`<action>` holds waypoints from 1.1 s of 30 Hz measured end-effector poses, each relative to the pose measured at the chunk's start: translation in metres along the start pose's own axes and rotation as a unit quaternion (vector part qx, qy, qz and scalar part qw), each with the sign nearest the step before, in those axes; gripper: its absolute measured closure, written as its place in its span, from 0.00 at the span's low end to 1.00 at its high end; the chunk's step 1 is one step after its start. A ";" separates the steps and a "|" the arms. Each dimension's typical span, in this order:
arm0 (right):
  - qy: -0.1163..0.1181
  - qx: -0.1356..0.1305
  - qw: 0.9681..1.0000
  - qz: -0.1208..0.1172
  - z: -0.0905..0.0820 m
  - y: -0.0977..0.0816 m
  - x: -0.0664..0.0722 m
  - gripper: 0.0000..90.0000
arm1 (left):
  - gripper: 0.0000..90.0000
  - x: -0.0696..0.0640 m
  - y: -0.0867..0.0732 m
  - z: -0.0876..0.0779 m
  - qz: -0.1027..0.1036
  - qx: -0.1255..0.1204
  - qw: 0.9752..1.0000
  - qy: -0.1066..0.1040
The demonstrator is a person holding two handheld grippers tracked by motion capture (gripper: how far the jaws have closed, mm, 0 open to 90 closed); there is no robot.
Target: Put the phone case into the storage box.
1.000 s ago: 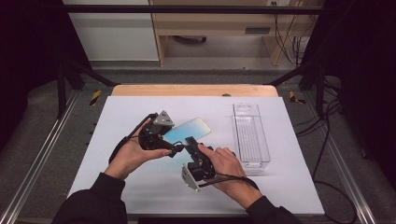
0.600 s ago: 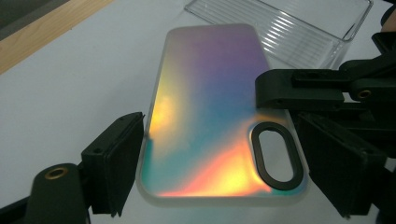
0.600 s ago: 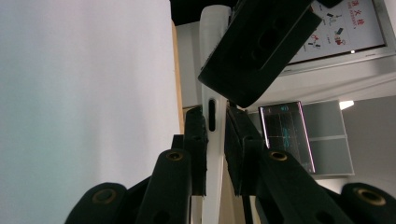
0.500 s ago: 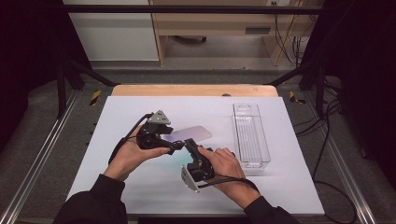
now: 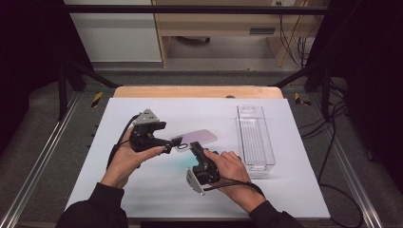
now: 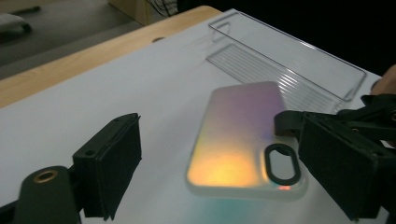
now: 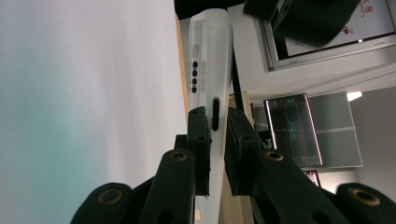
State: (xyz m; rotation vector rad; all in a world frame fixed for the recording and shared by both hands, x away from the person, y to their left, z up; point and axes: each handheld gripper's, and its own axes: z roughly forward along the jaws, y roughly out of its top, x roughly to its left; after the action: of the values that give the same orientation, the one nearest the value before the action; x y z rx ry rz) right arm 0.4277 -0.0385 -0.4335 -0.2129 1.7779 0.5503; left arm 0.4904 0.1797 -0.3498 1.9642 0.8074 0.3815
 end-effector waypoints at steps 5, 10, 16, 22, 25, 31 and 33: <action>0.007 0.004 1.000 -0.003 0.001 -0.002 0.003 0.91 | 0.10 0.008 -0.022 -0.010 -0.020 -0.029 0.999 0.036; 0.012 0.010 1.000 -0.008 0.003 -0.005 0.007 0.91 | 0.08 0.010 -0.057 -0.016 -0.040 -0.067 0.994 0.070; 0.015 0.019 1.000 -0.013 0.003 -0.007 0.012 0.91 | 0.08 0.018 -0.098 -0.018 -0.056 -0.107 0.988 0.092; 0.016 0.026 1.000 -0.007 -0.001 -0.009 0.015 0.91 | 0.05 0.025 -0.112 -0.033 -0.040 -0.152 0.980 0.125; 0.019 0.031 0.999 -0.006 -0.001 -0.010 0.019 0.91 | 0.05 0.026 -0.119 -0.039 -0.039 -0.164 0.976 0.139; 0.021 0.035 0.999 -0.004 -0.001 -0.010 0.020 0.91 | 0.05 0.025 -0.136 -0.048 -0.043 -0.176 0.970 0.161; 0.021 0.035 0.999 0.001 0.000 -0.010 0.019 0.91 | 0.05 0.023 -0.140 -0.047 -0.039 -0.167 0.971 0.166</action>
State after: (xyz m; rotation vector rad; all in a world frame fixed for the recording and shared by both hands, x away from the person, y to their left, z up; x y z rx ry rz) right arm 0.4263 -0.0443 -0.4544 -0.1747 1.8350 0.4867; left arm 0.4273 0.2735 -0.4480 1.5692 0.9594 0.7620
